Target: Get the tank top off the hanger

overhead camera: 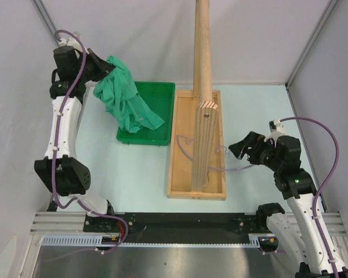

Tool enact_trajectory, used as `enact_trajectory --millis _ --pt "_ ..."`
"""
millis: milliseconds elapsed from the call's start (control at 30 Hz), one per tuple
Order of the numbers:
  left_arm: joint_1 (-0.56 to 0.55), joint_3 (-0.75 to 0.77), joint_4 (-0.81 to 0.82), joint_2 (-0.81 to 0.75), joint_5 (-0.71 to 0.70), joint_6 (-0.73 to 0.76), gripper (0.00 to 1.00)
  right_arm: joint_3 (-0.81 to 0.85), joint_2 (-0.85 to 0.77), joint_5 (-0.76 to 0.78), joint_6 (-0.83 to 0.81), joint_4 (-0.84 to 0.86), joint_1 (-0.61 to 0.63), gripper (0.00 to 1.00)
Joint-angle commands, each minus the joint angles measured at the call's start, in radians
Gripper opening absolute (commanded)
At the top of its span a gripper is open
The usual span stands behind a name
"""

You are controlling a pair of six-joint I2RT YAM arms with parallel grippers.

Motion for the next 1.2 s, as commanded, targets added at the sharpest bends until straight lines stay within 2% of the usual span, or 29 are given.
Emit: enact_trajectory --millis 0,200,367,600,633,733,800,833,867,933,1167 --pt "-0.091 0.022 0.076 0.030 0.066 0.015 0.00 -0.004 -0.006 -0.009 0.009 0.043 -0.003 1.00" --pt "-0.178 0.068 0.031 0.136 0.099 0.030 0.00 0.003 -0.012 -0.003 0.002 0.031 -0.004 1.00" --pt "-0.183 0.025 0.027 0.185 0.036 0.043 0.00 0.006 -0.012 0.002 -0.001 0.026 -0.004 1.00" --pt "-0.183 -0.001 -0.015 0.337 -0.030 0.080 0.00 0.008 -0.009 -0.006 0.001 0.030 -0.003 1.00" --pt "-0.183 -0.010 -0.013 0.368 -0.032 0.078 0.04 0.009 -0.010 -0.004 -0.001 0.028 -0.004 1.00" --pt "-0.183 -0.026 -0.045 0.395 -0.075 0.072 0.34 0.016 -0.015 0.000 -0.005 0.022 -0.004 1.00" --pt "-0.184 -0.027 -0.053 0.365 -0.114 0.075 0.48 0.025 -0.013 0.000 -0.008 0.008 -0.003 1.00" --pt "-0.186 -0.029 -0.055 0.345 -0.136 0.075 0.67 0.026 -0.013 0.002 -0.013 0.005 -0.004 1.00" --pt "-0.189 -0.027 -0.055 0.295 -0.160 0.079 0.81 0.029 -0.015 0.006 -0.016 0.003 -0.004 1.00" --pt "-0.189 -0.018 -0.068 0.250 -0.193 0.090 0.99 0.029 -0.013 0.008 -0.017 0.002 -0.003 1.00" --pt "-0.204 -0.105 -0.073 0.037 -0.241 0.072 0.99 0.008 -0.004 -0.015 0.002 0.030 -0.004 1.00"
